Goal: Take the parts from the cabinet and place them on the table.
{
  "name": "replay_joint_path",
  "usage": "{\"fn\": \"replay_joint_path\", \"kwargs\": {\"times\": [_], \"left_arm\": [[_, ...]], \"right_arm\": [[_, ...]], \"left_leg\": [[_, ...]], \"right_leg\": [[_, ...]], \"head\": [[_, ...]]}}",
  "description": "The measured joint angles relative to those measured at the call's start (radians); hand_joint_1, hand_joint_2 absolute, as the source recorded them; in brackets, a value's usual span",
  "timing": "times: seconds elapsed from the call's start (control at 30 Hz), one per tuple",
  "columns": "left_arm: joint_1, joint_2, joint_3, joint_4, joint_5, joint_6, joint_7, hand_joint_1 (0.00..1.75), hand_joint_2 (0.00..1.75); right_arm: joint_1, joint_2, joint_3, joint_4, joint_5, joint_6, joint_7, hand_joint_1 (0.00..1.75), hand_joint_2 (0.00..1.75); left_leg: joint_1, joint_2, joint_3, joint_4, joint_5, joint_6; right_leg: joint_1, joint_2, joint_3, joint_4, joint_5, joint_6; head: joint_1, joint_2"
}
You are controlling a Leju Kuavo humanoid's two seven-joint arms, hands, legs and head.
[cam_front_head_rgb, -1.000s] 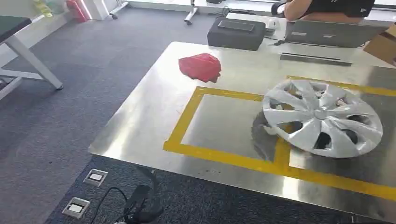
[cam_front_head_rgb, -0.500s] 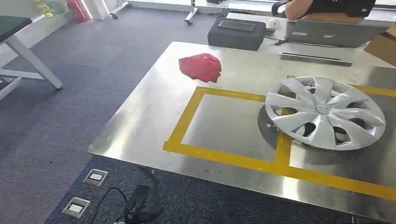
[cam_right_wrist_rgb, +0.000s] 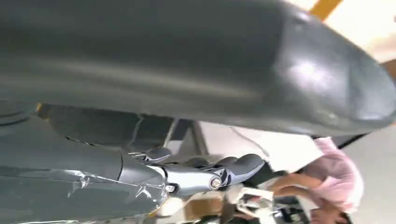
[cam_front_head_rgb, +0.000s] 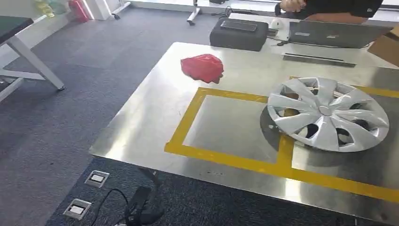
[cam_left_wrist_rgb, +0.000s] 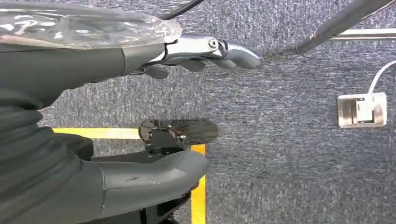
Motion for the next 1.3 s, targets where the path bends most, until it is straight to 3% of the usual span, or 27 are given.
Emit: {"fn": "replay_joint_path", "kwargs": {"times": [0.03, 0.07, 0.17, 0.3, 0.5, 0.6, 0.67, 0.77, 0.93, 1.13, 1.3], "left_arm": [[0.000, 0.000, 0.000, 0.000, 0.000, 0.000, 0.000, 0.00, 1.75], [0.000, 0.000, 0.000, 0.000, 0.000, 0.000, 0.000, 0.00, 0.00], [0.000, 0.000, 0.000, 0.000, 0.000, 0.000, 0.000, 0.00, 0.00], [0.001, 0.000, 0.000, 0.000, 0.008, 0.010, -0.004, 0.00, 0.00], [0.004, 0.001, 0.000, 0.000, 0.016, 0.028, -0.007, 0.00, 0.00], [0.008, 0.002, 0.000, 0.000, 0.018, 0.035, -0.007, 0.00, 0.00], [0.010, 0.004, 0.000, 0.000, 0.018, 0.035, -0.007, 0.00, 0.00], [0.016, 0.006, 0.000, 0.000, 0.019, 0.035, -0.007, 0.00, 0.00], [0.018, 0.012, 0.000, 0.000, 0.019, 0.035, -0.007, 0.00, 0.00], [0.018, 0.014, 0.000, 0.000, 0.020, 0.035, -0.007, 0.00, 0.00], [0.018, 0.018, 0.000, 0.000, 0.016, 0.035, -0.007, 0.00, 0.00]], "right_arm": [[0.004, 0.003, -0.008, -0.015, -0.003, -0.002, 0.000, 0.00, 0.00], [0.007, 0.005, -0.016, -0.028, -0.005, -0.005, 0.000, 0.00, 0.00], [0.012, 0.009, -0.032, -0.057, -0.019, -0.014, -0.006, 0.00, 0.00], [0.025, 0.019, -0.049, -0.093, -0.170, -0.073, -0.100, 0.00, 0.00], [0.119, 0.032, -0.081, -0.198, -0.434, -0.221, -0.321, 0.00, 0.00], [0.212, 0.035, -0.118, -0.286, -0.619, -0.210, -0.469, 0.00, 0.00], [0.332, 0.040, -0.154, -0.366, -0.722, -0.202, -0.574, 0.00, 0.00], [0.474, 0.052, -0.193, -0.453, -0.812, -0.184, -0.679, 0.00, 0.00], [0.572, 0.061, -0.243, -0.548, -0.833, -0.179, -0.698, 0.00, 0.00], [0.603, 0.064, -0.279, -0.604, -0.845, -0.174, -0.700, 0.00, 0.00], [0.656, 0.091, -0.291, -0.645, -0.872, -0.142, -0.742, 0.00, 0.00]], "left_leg": [[0.000, -0.001, 0.000, 0.000, 0.000, 0.000], [0.000, -0.001, 0.000, 0.000, 0.000, 0.000], [0.000, -0.001, 0.000, 0.000, 0.000, 0.000], [0.000, -0.001, 0.000, 0.000, 0.000, 0.000], [0.000, -0.004, 0.000, 0.000, 0.000, 0.000], [0.000, -0.004, 0.000, 0.000, 0.000, 0.000], [0.002, -0.008, 0.000, 0.000, 0.000, 0.000], [0.001, -0.011, 0.000, -0.002, 0.000, 0.000], [0.000, -0.010, 0.001, -0.002, 0.000, 0.000], [0.000, -0.009, 0.001, 0.000, -0.002, 0.001], [-0.002, -0.010, 0.001, 0.004, -0.006, 0.006]], "right_leg": [[0.000, -0.001, 0.000, 0.000, 0.000, 0.000], [0.000, -0.001, 0.000, 0.000, 0.000, 0.000], [0.000, -0.002, 0.000, 0.000, 0.000, 0.000], [0.000, -0.002, 0.000, 0.000, 0.000, 0.000], [0.000, -0.004, 0.001, 0.000, 0.000, 0.000], [0.000, -0.005, 0.001, -0.001, -0.001, 0.001], [0.000, -0.007, 0.005, -0.003, -0.002, 0.001], [0.000, -0.010, 0.005, -0.003, -0.003, 0.001], [0.000, -0.008, 0.003, -0.003, -0.003, 0.001], [-0.005, -0.007, 0.003, -0.004, -0.003, 0.001], [-0.005, -0.007, 0.006, -0.004, -0.005, 0.005]], "head": [[0.000, 0.000], [0.000, 0.000], [0.000, 0.000], [0.000, 0.000], [0.000, 0.000], [0.000, 0.000], [0.000, 0.000], [0.001, 0.000], [0.001, 0.000], [0.001, 0.000], [0.001, 0.000]]}}
